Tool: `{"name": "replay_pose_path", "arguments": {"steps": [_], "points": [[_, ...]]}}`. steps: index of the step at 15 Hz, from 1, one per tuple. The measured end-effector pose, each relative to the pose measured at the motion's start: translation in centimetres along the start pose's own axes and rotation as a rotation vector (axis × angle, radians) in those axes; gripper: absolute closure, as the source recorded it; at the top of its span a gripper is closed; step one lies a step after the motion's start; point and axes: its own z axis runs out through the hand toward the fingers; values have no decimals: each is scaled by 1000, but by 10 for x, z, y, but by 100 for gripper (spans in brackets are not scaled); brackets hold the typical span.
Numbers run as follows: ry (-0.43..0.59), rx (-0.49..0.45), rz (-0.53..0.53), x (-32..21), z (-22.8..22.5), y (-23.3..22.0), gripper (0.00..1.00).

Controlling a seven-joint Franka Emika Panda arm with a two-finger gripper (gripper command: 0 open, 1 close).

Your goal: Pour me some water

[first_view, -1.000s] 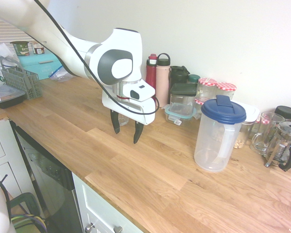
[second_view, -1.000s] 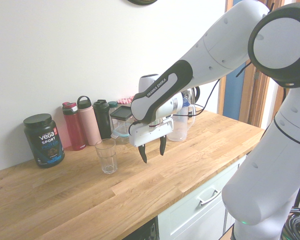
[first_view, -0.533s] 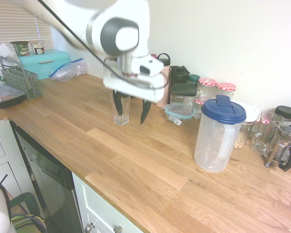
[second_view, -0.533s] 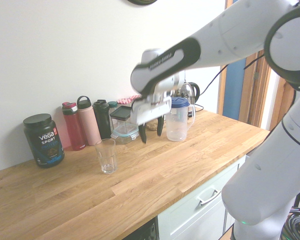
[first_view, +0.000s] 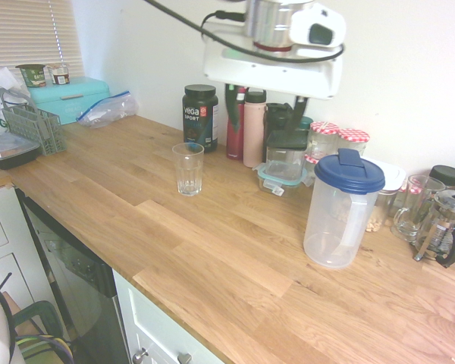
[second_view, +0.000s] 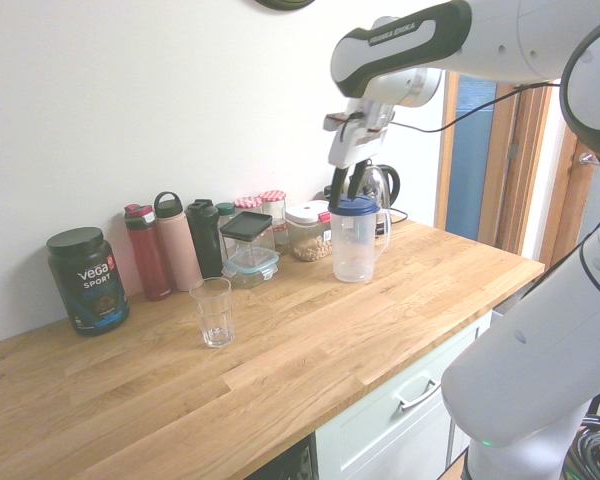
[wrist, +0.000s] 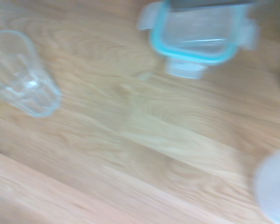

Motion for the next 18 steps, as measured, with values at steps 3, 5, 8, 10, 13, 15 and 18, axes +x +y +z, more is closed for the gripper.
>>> {"name": "replay_pose_path", "arguments": {"steps": [3,5,8,10,13,15,18], "points": [[17,-4,23,11,-2,46,0],[20,-9,41,30,14,72,0],[4,3,43,55,32,98,0],[4,-1,39,65,33,113,0],[-3,-3,49,73,39,133,0],[-28,-2,54,78,61,137,0],[-41,-16,49,88,92,139,100]]}}
